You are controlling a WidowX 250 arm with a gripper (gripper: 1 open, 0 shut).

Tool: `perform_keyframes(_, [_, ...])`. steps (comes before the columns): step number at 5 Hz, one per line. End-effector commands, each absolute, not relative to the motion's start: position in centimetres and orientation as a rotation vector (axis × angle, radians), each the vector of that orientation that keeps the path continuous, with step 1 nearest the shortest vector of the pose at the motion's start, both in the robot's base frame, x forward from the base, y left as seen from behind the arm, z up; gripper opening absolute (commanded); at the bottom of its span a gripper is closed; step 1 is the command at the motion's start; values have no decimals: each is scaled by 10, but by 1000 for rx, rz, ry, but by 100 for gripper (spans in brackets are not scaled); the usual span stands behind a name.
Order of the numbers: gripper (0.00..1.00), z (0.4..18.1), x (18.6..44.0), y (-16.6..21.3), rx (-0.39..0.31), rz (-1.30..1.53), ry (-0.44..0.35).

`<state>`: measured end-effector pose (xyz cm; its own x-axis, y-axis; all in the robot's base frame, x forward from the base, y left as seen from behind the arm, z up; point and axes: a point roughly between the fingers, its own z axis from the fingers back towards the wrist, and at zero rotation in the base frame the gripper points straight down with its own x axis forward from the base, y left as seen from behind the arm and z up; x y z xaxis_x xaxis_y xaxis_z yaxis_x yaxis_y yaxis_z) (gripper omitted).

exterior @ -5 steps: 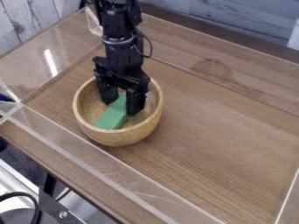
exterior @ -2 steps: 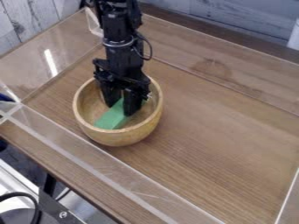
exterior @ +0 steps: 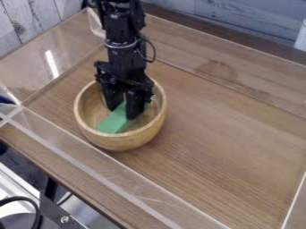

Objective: Remove the green block from inside the brown bowl and put it on the table

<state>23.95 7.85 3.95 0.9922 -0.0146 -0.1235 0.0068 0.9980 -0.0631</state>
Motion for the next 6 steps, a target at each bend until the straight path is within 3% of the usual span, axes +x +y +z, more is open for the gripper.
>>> perform_keyframes(1, [0,54,248,80,-41,-14,74])
perform_keyframes(6, [0,60,248,78,-38,-4,77])
